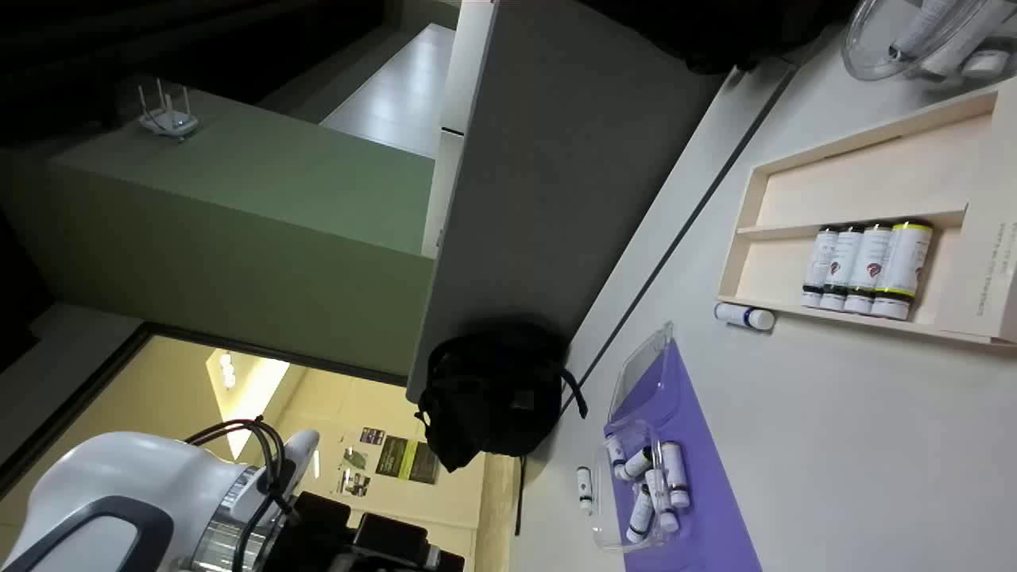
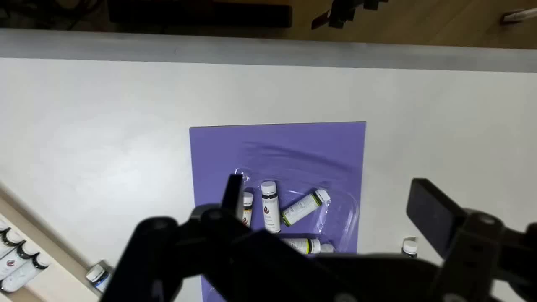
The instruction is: Take a bottle from the table and put it in the bowl
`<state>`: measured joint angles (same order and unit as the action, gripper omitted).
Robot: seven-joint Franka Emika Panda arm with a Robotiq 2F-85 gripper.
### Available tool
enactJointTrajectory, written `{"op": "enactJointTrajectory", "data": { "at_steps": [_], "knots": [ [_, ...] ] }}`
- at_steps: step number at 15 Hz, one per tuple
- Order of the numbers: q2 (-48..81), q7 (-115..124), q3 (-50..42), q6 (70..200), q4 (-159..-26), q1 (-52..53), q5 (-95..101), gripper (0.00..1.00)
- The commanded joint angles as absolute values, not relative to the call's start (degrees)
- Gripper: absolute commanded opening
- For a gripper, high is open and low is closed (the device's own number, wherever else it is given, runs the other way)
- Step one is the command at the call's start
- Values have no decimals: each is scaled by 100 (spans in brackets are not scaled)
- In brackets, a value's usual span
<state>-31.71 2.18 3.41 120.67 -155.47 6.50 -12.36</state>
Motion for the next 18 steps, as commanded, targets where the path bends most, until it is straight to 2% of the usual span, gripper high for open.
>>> {"op": "enactJointTrajectory", "data": {
  "at_steps": [1, 9, 18],
  "knots": [
    [-3171, 215, 346, 12055, -15541, 642, -1237, 100],
    [-3171, 215, 346, 12055, -15541, 641, -1237, 100],
    [-244, 1622, 1229, 13158, -13102, 690, -524, 100]
  ]
}}
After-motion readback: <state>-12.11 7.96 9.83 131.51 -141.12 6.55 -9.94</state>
